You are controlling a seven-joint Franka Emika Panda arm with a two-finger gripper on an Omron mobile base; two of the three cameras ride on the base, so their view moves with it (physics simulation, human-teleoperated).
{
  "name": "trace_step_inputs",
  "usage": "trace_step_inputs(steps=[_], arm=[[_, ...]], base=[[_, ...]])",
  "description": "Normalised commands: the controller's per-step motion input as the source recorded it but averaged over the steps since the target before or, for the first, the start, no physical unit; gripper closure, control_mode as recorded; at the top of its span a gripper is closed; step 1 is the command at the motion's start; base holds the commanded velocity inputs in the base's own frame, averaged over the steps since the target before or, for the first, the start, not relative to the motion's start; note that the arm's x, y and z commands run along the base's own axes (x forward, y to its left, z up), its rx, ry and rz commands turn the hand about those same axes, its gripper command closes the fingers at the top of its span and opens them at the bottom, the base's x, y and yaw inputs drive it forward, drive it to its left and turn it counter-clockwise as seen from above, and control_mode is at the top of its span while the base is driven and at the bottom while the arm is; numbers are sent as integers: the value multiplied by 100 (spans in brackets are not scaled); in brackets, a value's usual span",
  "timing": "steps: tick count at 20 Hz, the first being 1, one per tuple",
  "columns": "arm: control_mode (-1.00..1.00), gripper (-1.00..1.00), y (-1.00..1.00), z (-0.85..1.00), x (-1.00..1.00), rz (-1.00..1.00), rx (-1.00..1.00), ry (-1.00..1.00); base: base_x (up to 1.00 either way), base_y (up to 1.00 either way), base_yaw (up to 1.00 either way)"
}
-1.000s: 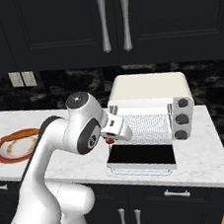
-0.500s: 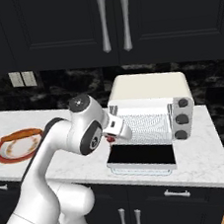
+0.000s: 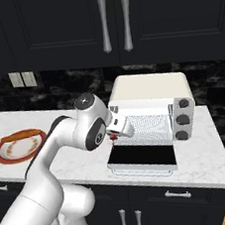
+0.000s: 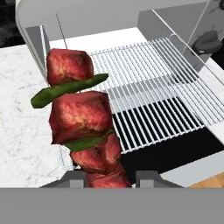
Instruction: Pick up the kebab skewer and baguette bread, and place them inside the toaster oven. Close the toaster oven door and start by setting the timer.
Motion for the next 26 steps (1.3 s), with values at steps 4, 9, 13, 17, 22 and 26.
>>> trace_step_inputs(steps=[4, 9, 13, 17, 22, 26], arm=[[-100, 100, -9, -22, 11, 0, 0, 0], [-100, 100, -8, -1, 8, 0, 0, 0], [-100, 100, 0, -1, 9, 1, 0, 0], [-100, 100, 0, -5, 10, 3, 0, 0], [-100, 100, 0, -16, 20, 8, 0, 0], [-100, 100, 0, -9, 31, 9, 0, 0]], base=[[0, 0, 0], [0, 0, 0], [0, 0, 0], [0, 0, 0], [0, 0, 0], [0, 0, 0]])
